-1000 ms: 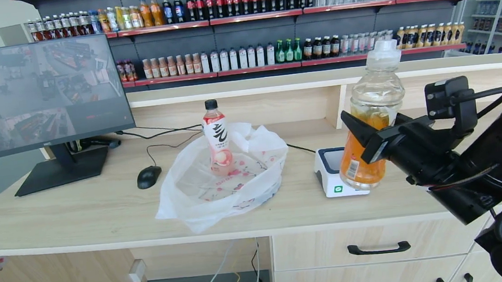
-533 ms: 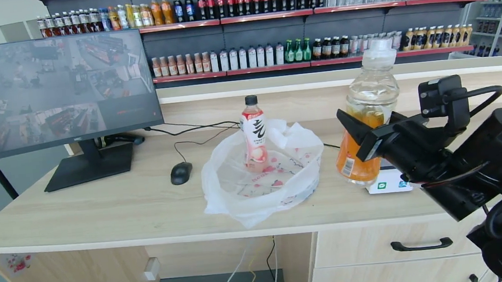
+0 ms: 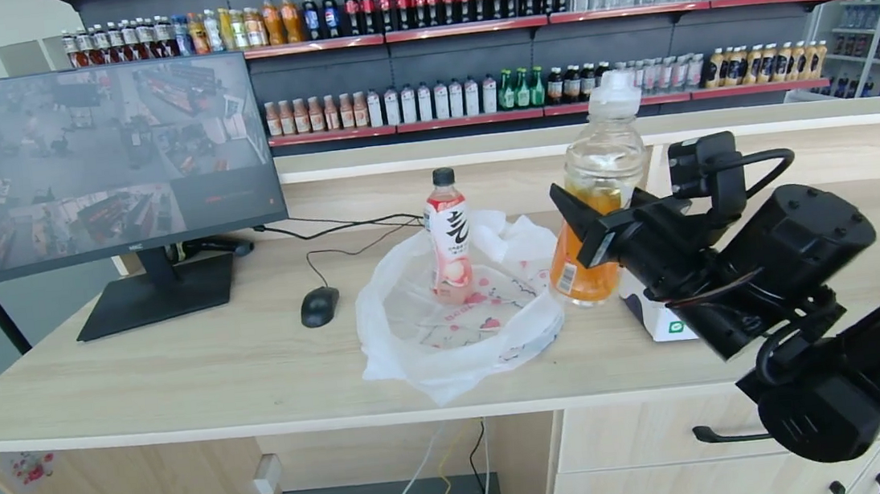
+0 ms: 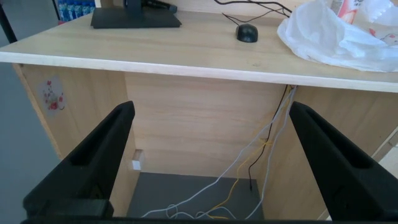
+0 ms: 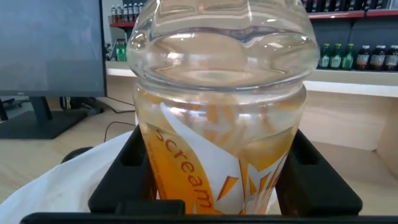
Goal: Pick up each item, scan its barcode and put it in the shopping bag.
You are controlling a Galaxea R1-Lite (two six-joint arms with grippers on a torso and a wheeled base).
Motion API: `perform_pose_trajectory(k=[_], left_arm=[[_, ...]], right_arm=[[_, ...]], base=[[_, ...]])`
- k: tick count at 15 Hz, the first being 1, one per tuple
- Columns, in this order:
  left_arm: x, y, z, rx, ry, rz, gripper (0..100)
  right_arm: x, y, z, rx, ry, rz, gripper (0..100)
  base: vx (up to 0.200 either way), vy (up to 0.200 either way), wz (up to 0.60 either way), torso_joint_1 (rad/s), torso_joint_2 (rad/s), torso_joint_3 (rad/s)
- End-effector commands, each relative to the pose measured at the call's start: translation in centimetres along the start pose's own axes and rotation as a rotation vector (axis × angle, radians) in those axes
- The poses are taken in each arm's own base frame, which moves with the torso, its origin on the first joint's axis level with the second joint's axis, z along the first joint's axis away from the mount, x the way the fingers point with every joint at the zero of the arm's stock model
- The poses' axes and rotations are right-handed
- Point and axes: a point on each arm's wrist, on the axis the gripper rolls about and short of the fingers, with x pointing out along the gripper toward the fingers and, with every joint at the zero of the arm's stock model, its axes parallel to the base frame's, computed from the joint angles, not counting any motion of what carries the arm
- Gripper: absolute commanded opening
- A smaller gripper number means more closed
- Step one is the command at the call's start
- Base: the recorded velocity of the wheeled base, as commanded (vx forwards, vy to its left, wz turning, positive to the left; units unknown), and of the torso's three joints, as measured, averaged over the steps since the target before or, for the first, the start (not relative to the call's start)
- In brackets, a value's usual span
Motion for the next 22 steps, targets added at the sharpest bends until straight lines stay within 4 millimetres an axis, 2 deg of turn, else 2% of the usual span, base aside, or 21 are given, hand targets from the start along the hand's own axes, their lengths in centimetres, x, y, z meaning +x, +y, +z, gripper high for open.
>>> perform_pose_trajectory(k=[1,2,6,8,9,10,12,22], left_arm=[[0.0,0.0,0.0,0.000,0.000,0.000,100],[0.0,0.0,0.0,0.000,0.000,0.002,100],[0.0,0.0,0.0,0.000,0.000,0.000,100],[0.0,0.0,0.0,0.000,0.000,0.000,100],[0.0,0.0,0.0,0.000,0.000,0.000,100],[0.0,0.0,0.0,0.000,0.000,0.000,100],[0.0,0.0,0.0,0.000,0.000,0.000,100],[0.0,0.0,0.0,0.000,0.000,0.000,100]], right_arm=[[1.8,-0.2,-2.8,-0.014,0.030,-0.009,0],[2.5,-0.1,-3.9,-0.008,0.037,-0.011,0],[4.9,1.3,-3.2,0.016,-0.059,0.015,0],[5.8,1.6,-3.9,0.019,-0.072,0.017,0],[5.9,1.7,-4.3,0.019,-0.066,0.020,0],[5.8,2.5,-5.6,0.023,-0.037,0.034,0],[6.1,2.7,-6.6,0.025,-0.026,0.023,0],[7.0,1.9,-11.9,0.016,0.041,0.001,0]], base=[[0.000,0.000,0.00,0.000,0.00,0.000],[0.000,0.000,0.00,0.000,0.00,0.000],[0.000,0.000,0.00,0.000,0.00,0.000],[0.000,0.000,0.00,0.000,0.00,0.000],[0.000,0.000,0.00,0.000,0.00,0.000],[0.000,0.000,0.00,0.000,0.00,0.000],[0.000,0.000,0.00,0.000,0.00,0.000],[0.000,0.000,0.00,0.000,0.00,0.000]])
